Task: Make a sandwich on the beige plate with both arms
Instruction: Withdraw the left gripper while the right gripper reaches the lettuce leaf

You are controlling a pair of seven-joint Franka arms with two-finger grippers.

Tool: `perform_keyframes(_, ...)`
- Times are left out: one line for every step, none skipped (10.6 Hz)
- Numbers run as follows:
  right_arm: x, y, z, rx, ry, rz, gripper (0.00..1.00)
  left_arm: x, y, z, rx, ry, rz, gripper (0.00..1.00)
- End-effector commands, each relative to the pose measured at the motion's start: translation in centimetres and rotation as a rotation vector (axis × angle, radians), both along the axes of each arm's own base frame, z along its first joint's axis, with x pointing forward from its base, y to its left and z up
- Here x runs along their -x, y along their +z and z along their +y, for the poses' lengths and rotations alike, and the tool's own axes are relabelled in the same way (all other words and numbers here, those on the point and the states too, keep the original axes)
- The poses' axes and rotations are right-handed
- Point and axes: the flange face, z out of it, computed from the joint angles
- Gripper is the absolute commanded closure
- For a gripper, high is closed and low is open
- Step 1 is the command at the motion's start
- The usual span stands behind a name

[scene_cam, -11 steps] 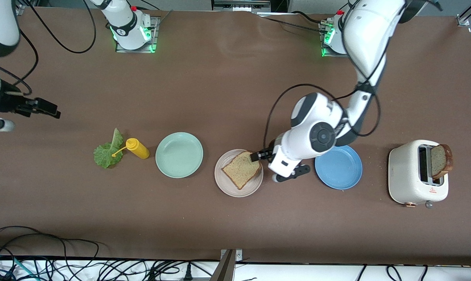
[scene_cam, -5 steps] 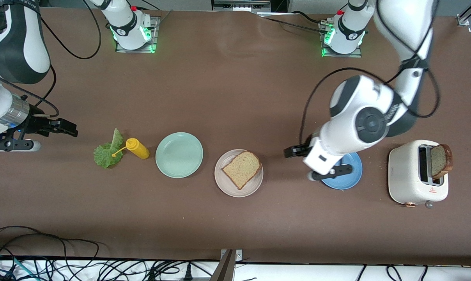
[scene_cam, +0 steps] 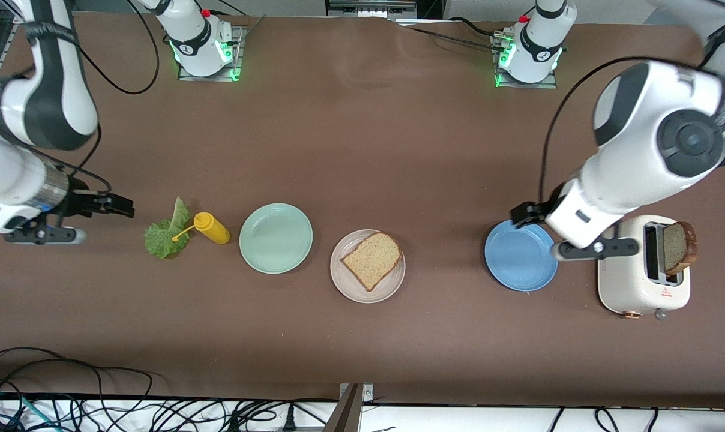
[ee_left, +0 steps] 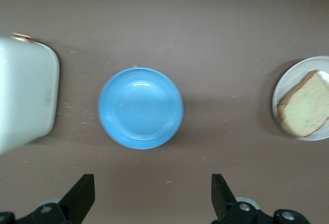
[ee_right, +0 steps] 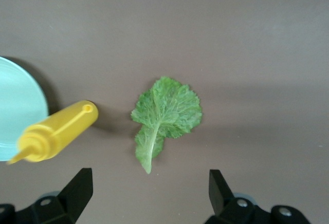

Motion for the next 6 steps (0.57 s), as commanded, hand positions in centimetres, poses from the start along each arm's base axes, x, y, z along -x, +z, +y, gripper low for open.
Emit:
perform_keyframes(3.3, -5.2, 0.2, -0.004, -0.008, 0.000, 0.00, 1.5, 3.3, 3.1, -0.045, -0.062, -0.008, 0.00)
perform_keyframes(4.7, -7.3, -0.1, -0.002, -0.018, -0.024, 0.00, 2.5, 4.0, 3.3, -0.053, -0.063, 0.013, 0.00)
perform_keyframes(6.0, -9.3, -0.2, -0.003, -0.025, -0.046, 0.00, 3.2, 4.9, 3.5, -0.057, -0.061, 0.013, 0.00)
perform_keyframes(7.0, -10.6, -0.2, -0.002, -0.026, -0.063, 0.00, 3.6, 6.0, 3.8, -0.055, -0.047, -0.003, 0.00)
perform_keyframes(8.1, -12.4, -0.3, -0.001, -0.033, -0.068, 0.00, 4.1, 6.8, 4.6, -0.023, -0.024, -0.006, 0.00)
perform_keyframes(9.2, -14.0, 0.0, 0.003, -0.059, -0.075, 0.00, 4.2, 7.3, 5.0, 0.018, -0.006, -0.009, 0.00)
